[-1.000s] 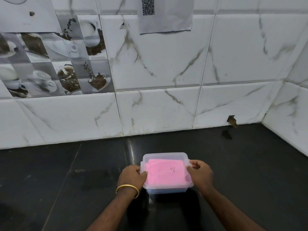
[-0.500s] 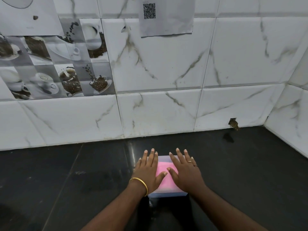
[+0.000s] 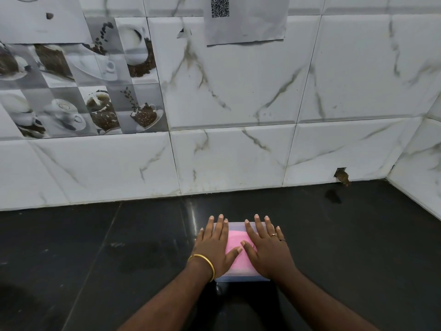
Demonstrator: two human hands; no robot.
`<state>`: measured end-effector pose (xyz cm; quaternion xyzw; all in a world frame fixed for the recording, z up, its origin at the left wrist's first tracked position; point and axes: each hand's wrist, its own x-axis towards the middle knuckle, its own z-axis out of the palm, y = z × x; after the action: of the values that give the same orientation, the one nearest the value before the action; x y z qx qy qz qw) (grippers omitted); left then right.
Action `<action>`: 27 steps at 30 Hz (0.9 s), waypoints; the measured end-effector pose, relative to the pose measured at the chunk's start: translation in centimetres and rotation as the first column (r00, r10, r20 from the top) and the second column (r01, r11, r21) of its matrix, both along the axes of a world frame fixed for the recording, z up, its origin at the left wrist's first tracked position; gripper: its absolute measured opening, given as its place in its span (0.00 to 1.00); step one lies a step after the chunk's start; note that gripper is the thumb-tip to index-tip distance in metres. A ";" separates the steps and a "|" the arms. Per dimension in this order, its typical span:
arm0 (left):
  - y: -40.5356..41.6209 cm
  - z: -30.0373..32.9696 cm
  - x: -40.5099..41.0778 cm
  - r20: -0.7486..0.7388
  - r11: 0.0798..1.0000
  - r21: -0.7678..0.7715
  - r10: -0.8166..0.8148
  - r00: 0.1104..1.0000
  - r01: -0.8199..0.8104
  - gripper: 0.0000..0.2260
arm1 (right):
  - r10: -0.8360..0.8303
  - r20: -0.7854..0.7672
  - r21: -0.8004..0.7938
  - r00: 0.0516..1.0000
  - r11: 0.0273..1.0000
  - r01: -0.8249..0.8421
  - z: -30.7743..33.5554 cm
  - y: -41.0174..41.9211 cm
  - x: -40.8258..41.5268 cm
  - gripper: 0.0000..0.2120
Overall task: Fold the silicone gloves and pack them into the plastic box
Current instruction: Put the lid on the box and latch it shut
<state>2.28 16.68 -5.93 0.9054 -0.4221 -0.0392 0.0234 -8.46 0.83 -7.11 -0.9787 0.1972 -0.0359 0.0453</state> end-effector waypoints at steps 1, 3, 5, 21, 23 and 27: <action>0.0 0.0 0.0 -0.004 1.000 -0.002 0.001 1.000 -0.001 0.39 | 0.000 -0.002 0.000 1.000 1.000 0.000 -0.1 0.0 0.0 0.32; 0.0 -0.1 0.0 -0.015 1.000 -0.003 0.002 1.000 -0.002 0.39 | 0.001 -0.012 -0.008 1.000 1.000 -0.001 -0.2 -0.1 0.1 0.32; -0.1 -0.1 0.1 -0.028 1.000 -0.004 0.003 1.000 -0.003 0.39 | 0.001 -0.020 -0.012 1.000 1.000 -0.001 -0.2 -0.1 0.1 0.32; -0.1 0.0 0.6 -0.130 1.000 0.005 0.023 0.991 -0.023 0.40 | 0.014 -0.098 0.022 0.995 1.000 -0.012 0.0 -0.3 0.4 0.32; -0.1 0.0 0.7 -0.136 1.000 -0.001 0.020 0.990 -0.021 0.40 | 0.015 -0.106 0.033 0.994 0.999 -0.012 -0.1 -0.4 0.5 0.32; -0.1 0.1 0.7 -0.157 1.000 -0.017 0.006 0.988 -0.009 0.40 | 0.016 -0.115 0.054 0.993 0.998 -0.010 0.0 -0.4 0.7 0.32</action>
<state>2.94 16.62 -5.83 0.9009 -0.4157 -0.1065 0.0647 -7.77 0.38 -7.14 -0.9788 0.1941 0.0262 0.0603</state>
